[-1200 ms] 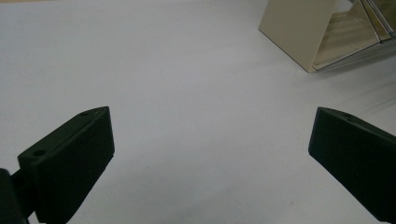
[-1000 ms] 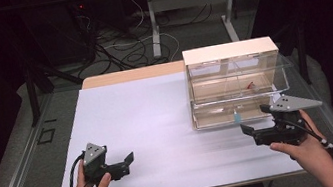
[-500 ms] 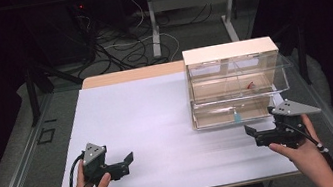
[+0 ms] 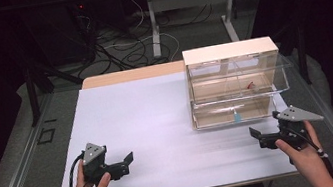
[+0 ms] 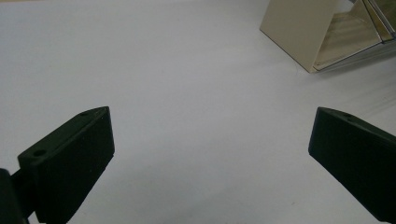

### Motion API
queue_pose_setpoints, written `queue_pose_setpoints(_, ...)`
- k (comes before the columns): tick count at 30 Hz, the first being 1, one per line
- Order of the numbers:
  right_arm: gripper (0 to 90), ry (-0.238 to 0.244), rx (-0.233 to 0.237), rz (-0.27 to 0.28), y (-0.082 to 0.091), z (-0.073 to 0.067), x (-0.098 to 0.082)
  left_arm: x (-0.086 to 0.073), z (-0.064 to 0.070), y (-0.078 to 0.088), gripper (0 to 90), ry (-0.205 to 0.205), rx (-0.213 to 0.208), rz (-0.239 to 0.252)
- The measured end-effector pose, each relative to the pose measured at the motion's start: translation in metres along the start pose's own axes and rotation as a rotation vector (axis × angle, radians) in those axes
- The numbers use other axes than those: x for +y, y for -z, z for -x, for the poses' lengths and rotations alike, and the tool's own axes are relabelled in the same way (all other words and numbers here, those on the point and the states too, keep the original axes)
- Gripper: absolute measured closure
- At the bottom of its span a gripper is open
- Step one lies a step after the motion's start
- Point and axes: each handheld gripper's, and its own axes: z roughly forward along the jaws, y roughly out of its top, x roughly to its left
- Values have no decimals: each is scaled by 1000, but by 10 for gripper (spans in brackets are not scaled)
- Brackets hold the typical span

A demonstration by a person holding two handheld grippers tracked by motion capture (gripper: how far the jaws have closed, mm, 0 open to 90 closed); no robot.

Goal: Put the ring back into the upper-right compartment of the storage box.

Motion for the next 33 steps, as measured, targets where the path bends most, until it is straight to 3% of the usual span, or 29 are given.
queue_pose_setpoints(6, 0, -4, 13, 5, -6, 0, -11, 0, 0, 0, 2, -2, -5, -1)
queue_pose_setpoints(10, 0, -11, 34, -22, -10, 1, -17, 0, 0, 0, 2, -1, -9, 0)
queue_pose_setpoints(11, 0, -3, 36, -54, -9, 1, -18, 0, 0, 0, 2, -1, -9, 1)
queue_pose_setpoints(13, 0, -2, 33, -11, -16, -1, -22, 0, 0, 0, 2, -1, -12, 2)
queue_pose_setpoints(17, 0, 44, 47, -50, -16, -1, -23, 0, 1, -1, 2, 0, -16, -6)
queue_pose_setpoints(21, 0, 42, 52, -22, -21, -1, -26, 0, 1, -1, 2, 0, -16, -8)
queue_pose_setpoints(22, 0, 35, 58, -50, -20, -1, -25, 0, 1, -1, 2, -1, -16, -8)
queue_pose_setpoints(23, 0, 23, 57, -25, -23, -3, -26, 0, 0, -2, 2, 0, -17, -8)
queue_pose_setpoints(26, 0, 40, 77, -62, -22, -3, -26, 0, 0, -2, 2, 2, -18, -6)
queue_pose_setpoints(28, 0, 38, 75, -22, -27, -5, -28, 0, 1, -2, 3, 2, -18, -5)
queue_pose_setpoints(29, 0, 43, 80, -76, -24, -5, -27, 0, 0, -2, 2, -4, -17, -5)
queue_pose_setpoints(30, 0, 64, 74, -71, -25, -4, -28, 1, 0, -2, 2, -5, -17, -7)
queue_pose_setpoints(33, 0, 52, 67, -87, -26, -5, -29, 1, 0, -1, 2, -5, -18, -8)
